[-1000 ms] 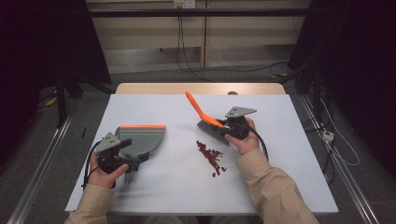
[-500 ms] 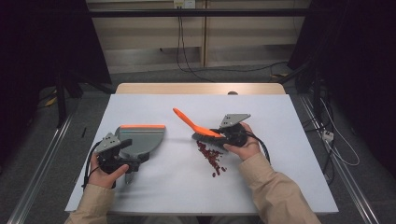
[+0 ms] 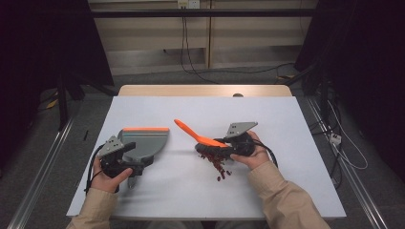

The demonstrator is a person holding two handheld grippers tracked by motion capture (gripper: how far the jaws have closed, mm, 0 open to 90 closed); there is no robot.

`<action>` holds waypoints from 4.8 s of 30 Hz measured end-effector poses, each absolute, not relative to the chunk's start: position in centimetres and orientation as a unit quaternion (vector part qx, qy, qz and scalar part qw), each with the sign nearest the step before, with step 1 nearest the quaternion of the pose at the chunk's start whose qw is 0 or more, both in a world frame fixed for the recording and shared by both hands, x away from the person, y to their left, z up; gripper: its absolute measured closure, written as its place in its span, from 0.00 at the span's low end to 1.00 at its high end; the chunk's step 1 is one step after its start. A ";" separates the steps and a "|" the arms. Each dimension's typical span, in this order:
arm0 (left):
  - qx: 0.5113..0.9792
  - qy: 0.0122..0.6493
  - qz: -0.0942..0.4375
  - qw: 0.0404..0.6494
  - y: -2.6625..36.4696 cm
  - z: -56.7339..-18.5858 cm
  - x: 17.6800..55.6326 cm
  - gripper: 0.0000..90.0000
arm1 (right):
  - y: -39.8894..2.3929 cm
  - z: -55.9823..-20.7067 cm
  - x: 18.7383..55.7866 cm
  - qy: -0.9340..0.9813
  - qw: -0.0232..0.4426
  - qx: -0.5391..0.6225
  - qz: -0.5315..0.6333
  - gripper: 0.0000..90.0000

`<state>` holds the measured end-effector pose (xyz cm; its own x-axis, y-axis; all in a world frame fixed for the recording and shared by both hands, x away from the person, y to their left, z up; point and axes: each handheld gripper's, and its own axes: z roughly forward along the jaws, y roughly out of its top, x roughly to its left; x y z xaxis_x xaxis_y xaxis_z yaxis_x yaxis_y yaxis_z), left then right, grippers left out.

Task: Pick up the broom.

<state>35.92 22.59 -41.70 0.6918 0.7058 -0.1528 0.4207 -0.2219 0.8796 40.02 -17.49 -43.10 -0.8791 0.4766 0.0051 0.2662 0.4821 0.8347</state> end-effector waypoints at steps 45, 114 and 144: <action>0.772 0.361 0.142 0.503 22.4 -41.6 35.9 0.06 | -17.0 -42.6 38.3 0.837 0.137 0.227 0.479 0.79; 0.772 0.360 0.140 0.505 22.2 -41.6 35.8 0.06 | -19.1 -41.7 41.2 0.807 0.113 0.401 0.418 0.73; 0.771 0.358 0.144 0.507 22.3 -41.4 35.7 0.07 | -10.7 -40.5 39.5 0.719 0.061 0.480 0.500 0.79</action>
